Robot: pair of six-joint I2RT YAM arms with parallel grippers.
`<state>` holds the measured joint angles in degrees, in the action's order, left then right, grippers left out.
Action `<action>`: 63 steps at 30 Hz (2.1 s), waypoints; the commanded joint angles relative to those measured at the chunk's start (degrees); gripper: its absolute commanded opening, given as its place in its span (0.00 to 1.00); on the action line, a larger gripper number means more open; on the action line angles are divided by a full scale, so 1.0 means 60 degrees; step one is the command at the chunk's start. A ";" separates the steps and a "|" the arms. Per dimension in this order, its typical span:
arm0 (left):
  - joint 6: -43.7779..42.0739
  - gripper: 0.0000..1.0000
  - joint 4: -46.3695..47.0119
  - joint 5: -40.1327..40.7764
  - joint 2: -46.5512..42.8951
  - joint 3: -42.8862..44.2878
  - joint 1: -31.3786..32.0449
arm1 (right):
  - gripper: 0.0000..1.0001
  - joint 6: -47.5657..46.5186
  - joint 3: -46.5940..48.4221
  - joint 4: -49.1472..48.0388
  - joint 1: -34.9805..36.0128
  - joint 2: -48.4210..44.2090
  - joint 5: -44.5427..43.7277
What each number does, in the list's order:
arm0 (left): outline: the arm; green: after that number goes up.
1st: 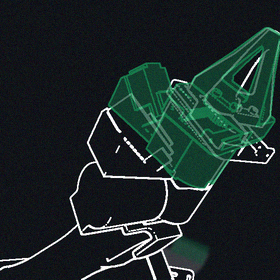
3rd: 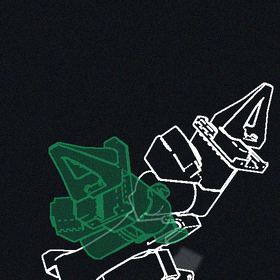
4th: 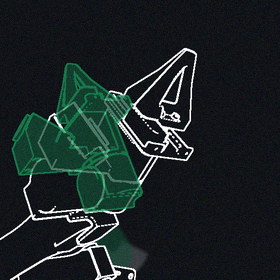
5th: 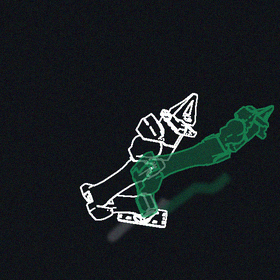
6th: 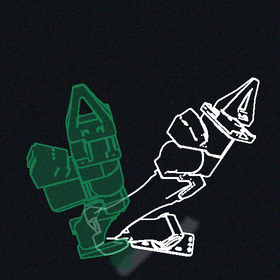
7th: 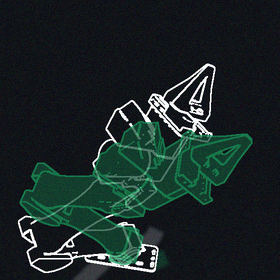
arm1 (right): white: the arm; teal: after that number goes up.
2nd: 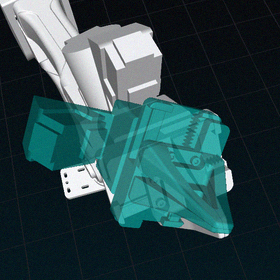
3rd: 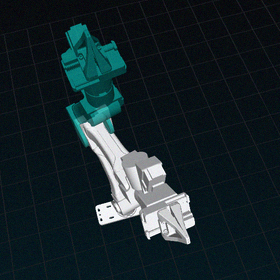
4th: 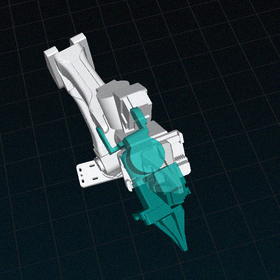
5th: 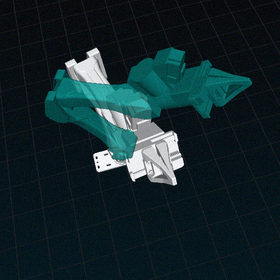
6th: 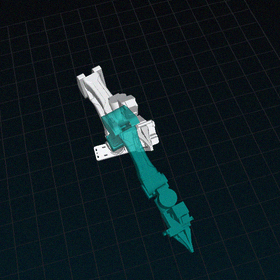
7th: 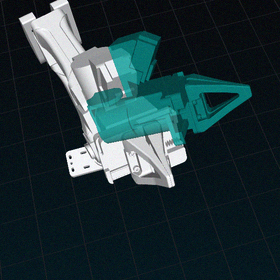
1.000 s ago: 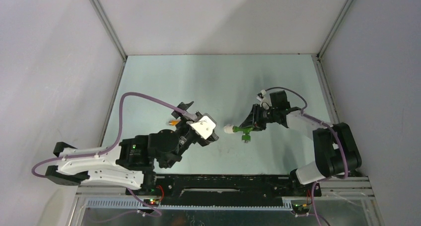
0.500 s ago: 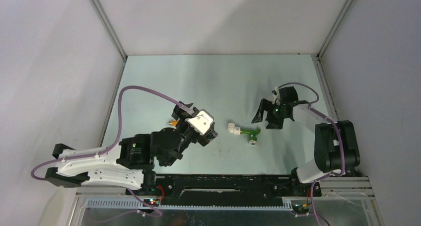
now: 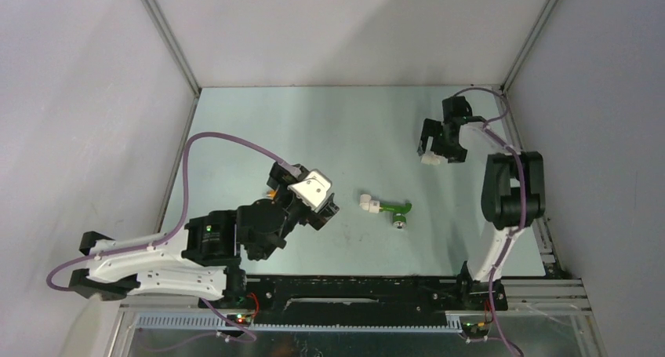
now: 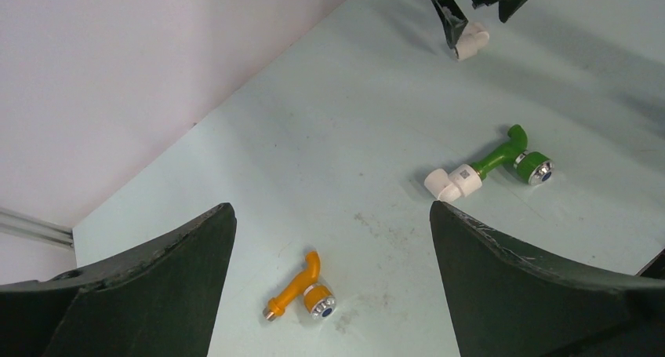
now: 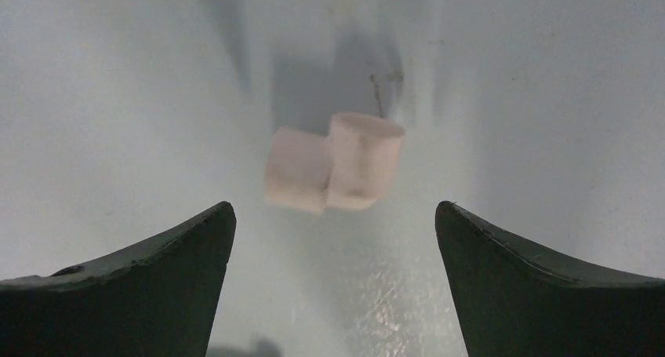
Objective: Install the water faucets
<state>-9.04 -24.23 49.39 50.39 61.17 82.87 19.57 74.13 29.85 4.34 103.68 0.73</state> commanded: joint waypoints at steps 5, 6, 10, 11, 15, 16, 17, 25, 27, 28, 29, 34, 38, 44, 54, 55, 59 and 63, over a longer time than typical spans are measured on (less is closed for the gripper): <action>0.0552 1.00 -0.0300 -0.0119 -0.0473 -0.0104 -0.0315 | 0.94 -0.0637 0.1386 0.0872 -0.0210 0.1850 -0.0107; 0.0585 1.00 -0.0291 -0.0140 -0.0529 -0.0118 -0.0360 | 0.91 -0.0640 0.1393 0.0834 -0.0254 0.1877 0.0145; 0.0658 1.00 -0.0281 -0.0176 -0.0646 -0.0156 -0.0461 | 0.66 -0.0728 0.1386 0.0649 -0.0298 0.1826 0.0865; 0.0690 1.00 -0.0281 -0.0182 -0.0659 -0.0156 -0.0485 | 0.60 -0.0741 0.1386 0.0630 -0.0298 0.1802 0.0965; 0.0852 1.00 -0.0283 -0.0246 -0.0679 -0.0174 -0.0520 | 0.45 -0.0933 0.1389 0.0630 -0.0186 0.1744 0.1517; 0.0928 1.00 -0.0272 -0.0247 -0.0675 -0.0162 -0.0538 | 0.44 -0.1015 0.1397 0.0674 -0.0072 0.1704 0.1625; 0.1059 1.00 -0.0275 -0.0248 -0.0664 -0.0122 -0.0553 | 0.44 -0.1149 0.1393 0.0763 0.0067 0.1662 0.1717; 0.3902 1.00 -0.0750 -0.1125 -0.0743 0.0081 -0.1416 | 0.50 -0.2284 0.1699 0.0944 0.2833 0.1405 0.1768; 0.4751 1.00 -0.1008 -0.1375 -0.0787 0.0067 -0.1744 | 0.51 -0.2472 0.2142 0.1030 0.3507 0.1601 0.1892; 0.5131 1.00 -0.1159 -0.1500 -0.0826 0.0042 -0.1896 | 0.51 -0.2610 0.2489 0.1176 0.3885 0.1732 0.1893; 0.5502 1.00 -0.1301 -0.1605 -0.0855 0.0008 -0.2035 | 0.52 -0.2754 0.2851 0.1330 0.4233 0.1862 0.1933; 0.7221 1.00 -0.2228 -0.2057 -0.1085 -0.0136 -0.2812 | 0.58 -0.3146 0.4327 0.1830 0.5724 0.2362 0.2519; 0.7749 1.00 -0.2372 -0.2798 -0.1550 -0.0409 -0.3400 | 0.65 -0.3234 0.4632 0.2424 0.6623 0.2665 0.2086; 0.8902 1.00 -0.2513 -0.4319 -0.2257 -0.1309 -0.5015 | 0.75 -0.3040 0.2711 0.1724 0.7118 0.1852 0.2262; 0.9591 0.94 -0.0820 -0.7646 -0.1469 -0.2951 -0.6464 | 0.84 -0.1280 0.0986 0.0817 0.6510 0.0344 0.3922; 0.9592 0.91 -0.0601 -0.7881 -0.1274 -0.3065 -0.6558 | 0.83 -0.1059 0.0825 0.0697 0.6405 0.0176 0.4194; 0.9250 0.90 -0.0113 -0.8471 -0.0454 -0.3305 -0.6896 | 0.81 -0.0151 0.0009 0.0164 0.6103 -0.0598 0.5065; 0.7364 0.93 -0.0759 -0.8439 0.0684 -0.2683 -0.6900 | 0.81 0.0282 -0.0639 0.0034 0.5767 -0.1564 0.5449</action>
<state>44.69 -29.23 1.98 50.22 41.15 41.98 16.08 73.23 33.01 40.07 100.05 28.16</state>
